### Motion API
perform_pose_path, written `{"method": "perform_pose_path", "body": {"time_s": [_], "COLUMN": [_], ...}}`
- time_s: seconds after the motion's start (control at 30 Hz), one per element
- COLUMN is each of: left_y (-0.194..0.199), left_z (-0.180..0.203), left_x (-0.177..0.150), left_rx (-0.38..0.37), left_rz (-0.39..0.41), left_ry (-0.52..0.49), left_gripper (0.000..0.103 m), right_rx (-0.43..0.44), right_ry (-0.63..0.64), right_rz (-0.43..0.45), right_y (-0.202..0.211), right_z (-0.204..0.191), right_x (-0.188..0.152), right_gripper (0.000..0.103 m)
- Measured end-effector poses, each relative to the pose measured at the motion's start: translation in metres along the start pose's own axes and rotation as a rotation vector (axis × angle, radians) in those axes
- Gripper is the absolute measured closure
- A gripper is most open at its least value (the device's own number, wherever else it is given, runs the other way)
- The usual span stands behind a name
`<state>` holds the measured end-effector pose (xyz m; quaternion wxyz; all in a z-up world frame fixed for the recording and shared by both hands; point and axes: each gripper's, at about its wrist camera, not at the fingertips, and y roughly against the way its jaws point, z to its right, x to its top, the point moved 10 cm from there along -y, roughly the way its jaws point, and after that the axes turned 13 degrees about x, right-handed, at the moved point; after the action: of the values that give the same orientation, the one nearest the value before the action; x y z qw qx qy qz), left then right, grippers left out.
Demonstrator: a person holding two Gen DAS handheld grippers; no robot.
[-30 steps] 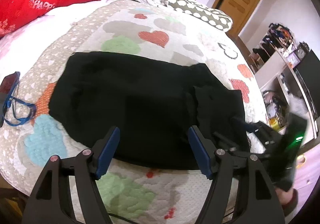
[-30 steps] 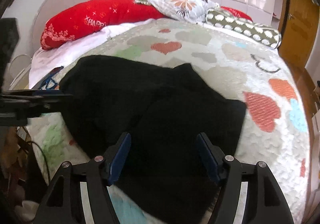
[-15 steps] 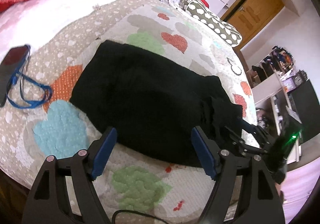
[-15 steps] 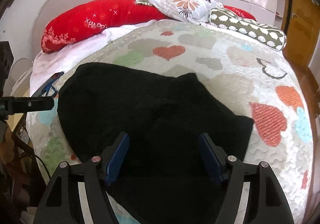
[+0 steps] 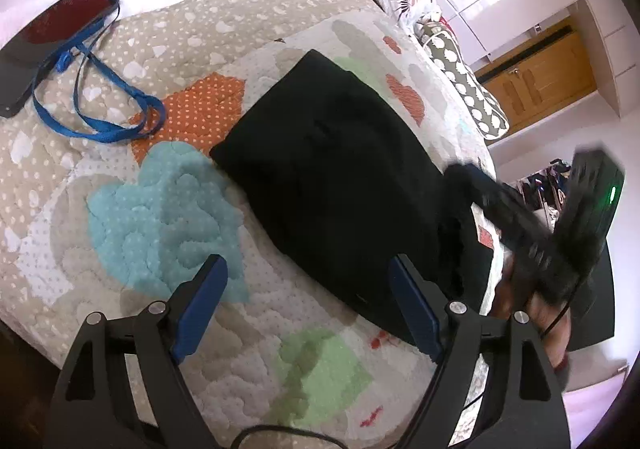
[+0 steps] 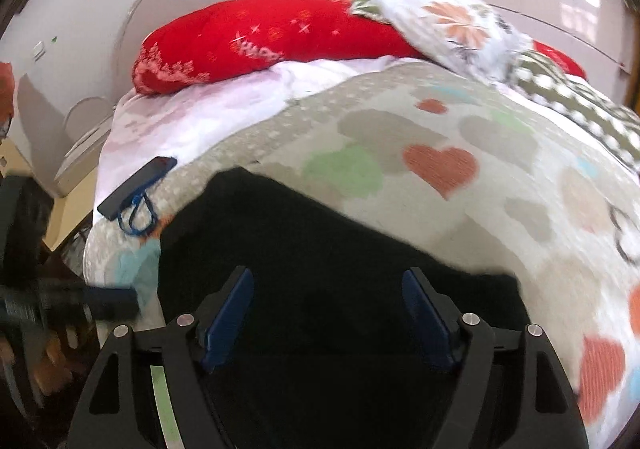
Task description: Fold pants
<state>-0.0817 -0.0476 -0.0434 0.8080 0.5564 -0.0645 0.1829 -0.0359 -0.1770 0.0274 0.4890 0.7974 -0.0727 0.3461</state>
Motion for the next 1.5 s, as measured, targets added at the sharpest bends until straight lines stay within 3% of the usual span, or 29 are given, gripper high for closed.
{"method": "perform_pose_path", "body": {"time_s": [0.27,0.5,0.57,0.6,0.63,0.67,0.7,0.77,0.83,0.97,1.1,1.17,1.23,1.33,1.37,1.43,1.47,1.5], "left_y": [-0.014,-0.021,-0.021,-0.021,-0.019,-0.015,-0.01,0.003,0.026,0.071,0.086,0.083,0.07,0.036,0.021,-0.001,-0.007,-0.005], "left_z": [0.003,0.004,0.005,0.007,0.01,0.012,0.014,0.02,0.035,0.087,0.146,0.177,0.204,0.239,0.247,0.253,0.252,0.251], "left_x": [0.011,0.021,0.024,0.025,0.026,0.026,0.027,0.029,0.03,0.021,-0.002,-0.02,-0.042,-0.085,-0.102,-0.128,-0.138,-0.139], "left_rx": [0.011,-0.036,-0.046,-0.051,-0.059,-0.064,-0.048,-0.025,-0.027,-0.084,-0.159,-0.194,-0.219,-0.261,-0.268,-0.237,-0.221,-0.224], "left_rz": [0.035,0.05,0.062,0.07,0.079,0.086,0.095,0.134,0.207,0.339,0.376,0.369,0.333,0.213,0.162,0.065,0.026,0.023], "left_ry": [0.01,0.042,0.053,0.046,0.031,0.021,0.0,-0.05,-0.101,-0.236,-0.376,-0.457,-0.542,-0.663,-0.706,-0.776,-0.807,-0.819], "left_gripper": [0.017,0.006,0.006,0.006,0.01,0.028,0.038,0.069,0.076,0.077,0.077,0.077,0.077,0.077,0.076,0.075,0.073,0.071], "right_rx": [0.025,0.105,0.159,0.168,0.167,0.168,0.179,0.198,0.24,0.303,0.298,0.248,0.209,0.105,0.07,0.009,-0.008,-0.026], "right_ry": [0.129,0.1,0.019,0.001,0.0,0.005,0.004,-0.005,-0.027,-0.052,-0.101,-0.15,-0.208,-0.319,-0.365,-0.445,-0.471,-0.497], "right_rz": [-0.127,-0.201,-0.179,-0.182,-0.179,-0.165,-0.154,-0.112,-0.042,0.108,0.246,0.289,0.301,0.28,0.276,0.27,0.269,0.272], "right_y": [-0.075,-0.129,-0.137,-0.139,-0.139,-0.134,-0.127,-0.107,-0.076,-0.003,0.072,0.104,0.123,0.142,0.147,0.158,0.163,0.171], "right_z": [-0.025,-0.032,-0.031,-0.031,-0.032,-0.033,-0.034,-0.033,-0.031,-0.019,0.014,0.042,0.067,0.109,0.122,0.141,0.147,0.152], "right_x": [0.039,0.038,0.034,0.032,0.03,0.031,0.033,0.04,0.052,0.065,0.053,0.028,0.001,-0.054,-0.071,-0.102,-0.113,-0.124], "right_gripper": [0.02,0.02,0.027,0.041,0.046,0.054,0.062,0.068,0.069,0.073,0.078,0.078,0.078,0.078,0.073,0.073,0.07,0.061]}}
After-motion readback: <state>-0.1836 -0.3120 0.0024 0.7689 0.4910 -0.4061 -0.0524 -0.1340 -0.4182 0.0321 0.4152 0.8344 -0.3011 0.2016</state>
